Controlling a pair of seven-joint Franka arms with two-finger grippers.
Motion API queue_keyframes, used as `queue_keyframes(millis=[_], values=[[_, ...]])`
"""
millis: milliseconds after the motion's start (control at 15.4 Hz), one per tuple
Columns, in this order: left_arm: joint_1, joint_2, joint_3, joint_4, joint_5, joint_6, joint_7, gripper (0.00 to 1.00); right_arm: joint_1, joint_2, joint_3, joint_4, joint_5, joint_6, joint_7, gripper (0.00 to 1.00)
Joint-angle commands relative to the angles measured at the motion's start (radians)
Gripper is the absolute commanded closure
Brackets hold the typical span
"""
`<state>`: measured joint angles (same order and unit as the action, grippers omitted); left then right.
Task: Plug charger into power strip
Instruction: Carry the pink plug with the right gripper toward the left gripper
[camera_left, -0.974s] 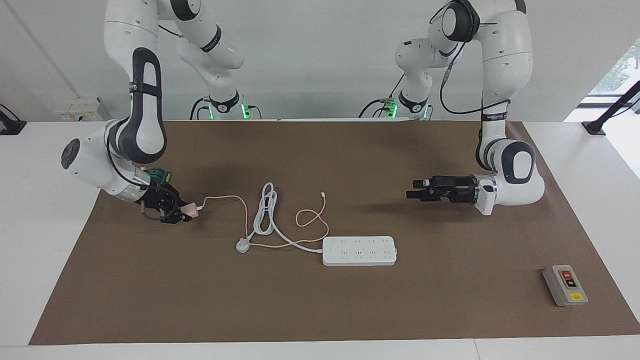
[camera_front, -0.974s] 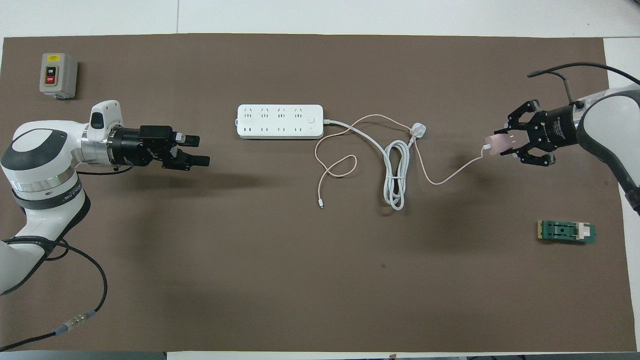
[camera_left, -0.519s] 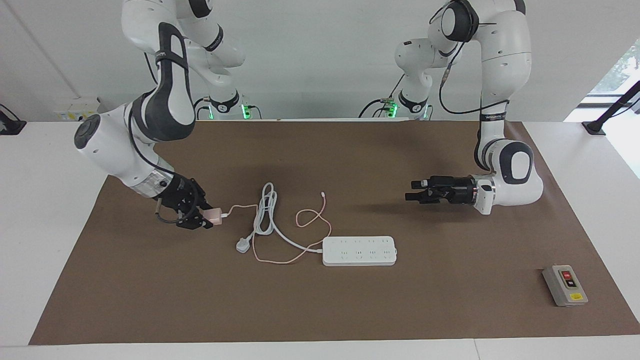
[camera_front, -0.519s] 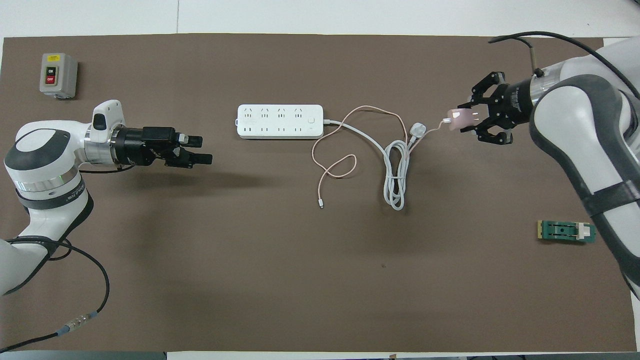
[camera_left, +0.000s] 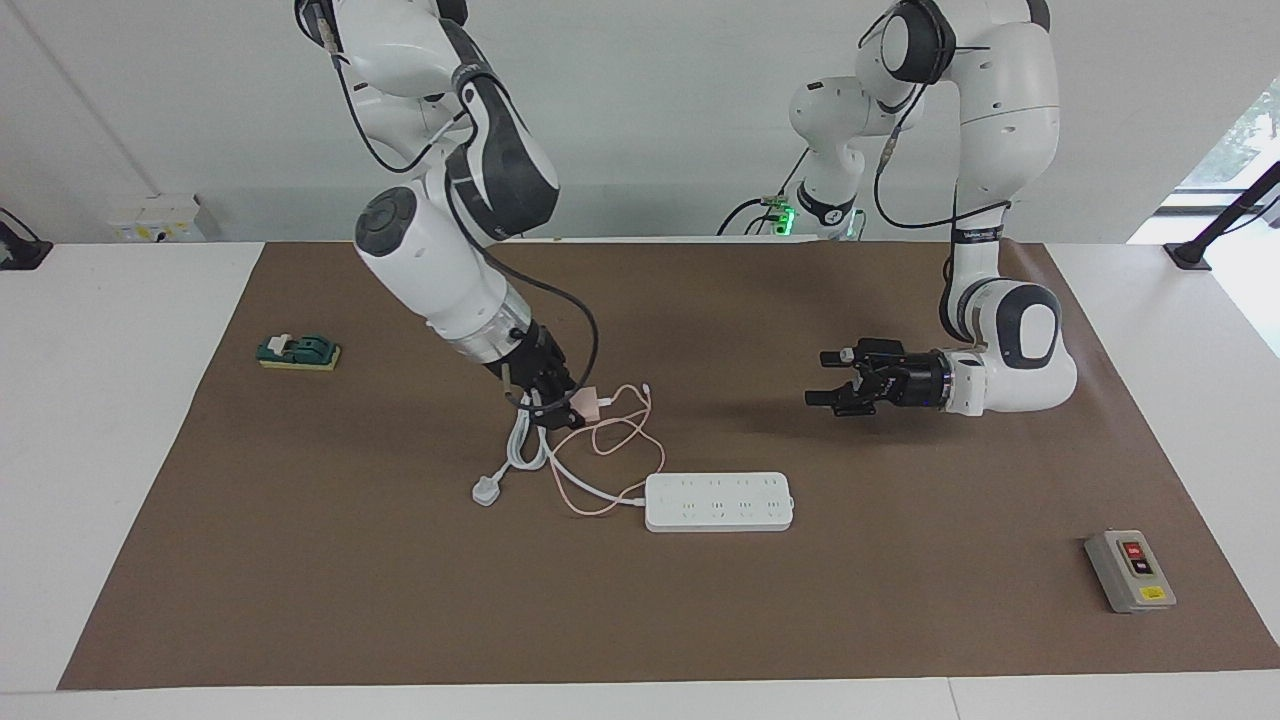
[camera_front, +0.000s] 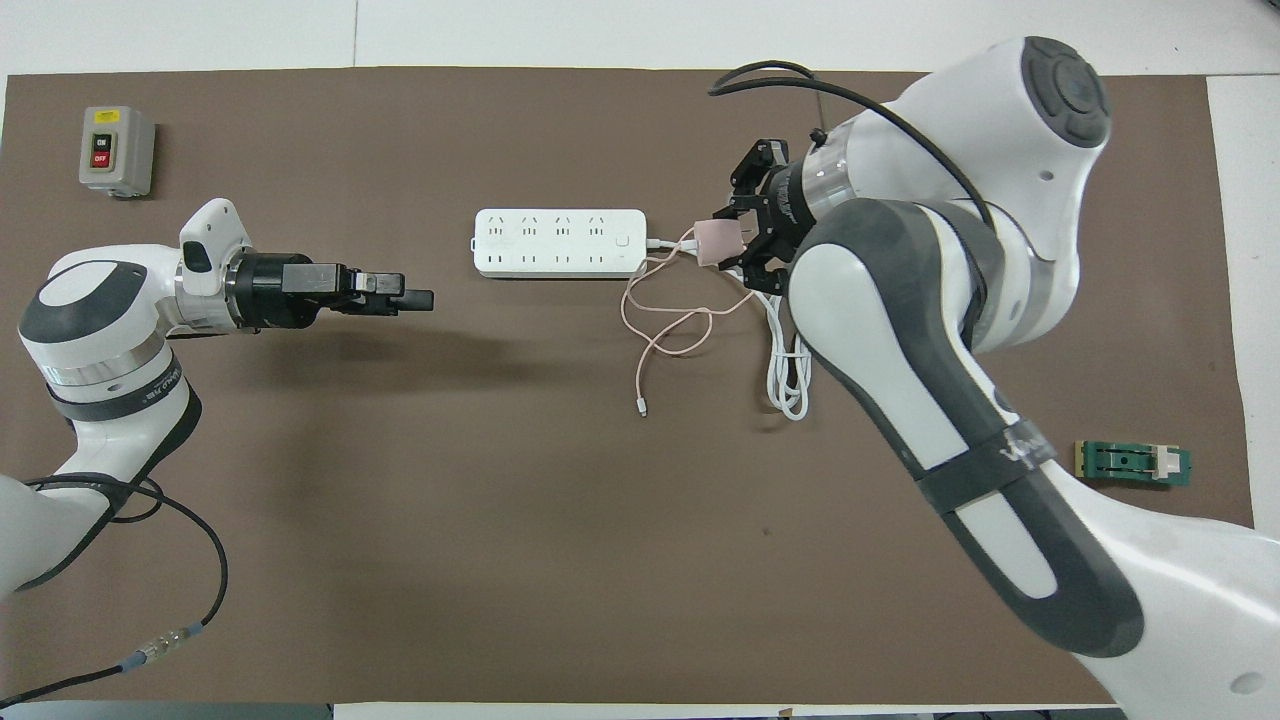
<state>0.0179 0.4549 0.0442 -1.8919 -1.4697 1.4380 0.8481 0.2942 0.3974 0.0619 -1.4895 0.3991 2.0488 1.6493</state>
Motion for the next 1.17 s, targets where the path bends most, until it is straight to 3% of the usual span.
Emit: queue_keyframes(millis=[0, 390, 584, 714, 1104], values=[[-0.026, -0.033, 0.010, -0.059, -0.046, 0.016, 0.035, 0.00, 0.071, 0.161, -0.017, 0.207, -0.037, -0.006, 0.157, 1.00], [-0.098, -0.029, 0.010, -0.056, -0.148, 0.129, 0.032, 0.00, 0.160, 0.219, -0.047, 0.262, -0.074, 0.057, 0.260, 1.00], [-0.137, -0.025, 0.010, -0.047, -0.178, 0.174, 0.029, 0.00, 0.197, 0.308, -0.050, 0.397, -0.075, 0.053, 0.346, 1.00], [-0.173, -0.019, 0.010, -0.035, -0.257, 0.269, 0.025, 0.00, 0.210, 0.349, -0.051, 0.465, -0.077, 0.054, 0.383, 1.00], [-0.184, -0.016, 0.010, -0.027, -0.273, 0.286, 0.011, 0.00, 0.244, 0.363, -0.053, 0.476, -0.086, 0.074, 0.414, 1.00]])
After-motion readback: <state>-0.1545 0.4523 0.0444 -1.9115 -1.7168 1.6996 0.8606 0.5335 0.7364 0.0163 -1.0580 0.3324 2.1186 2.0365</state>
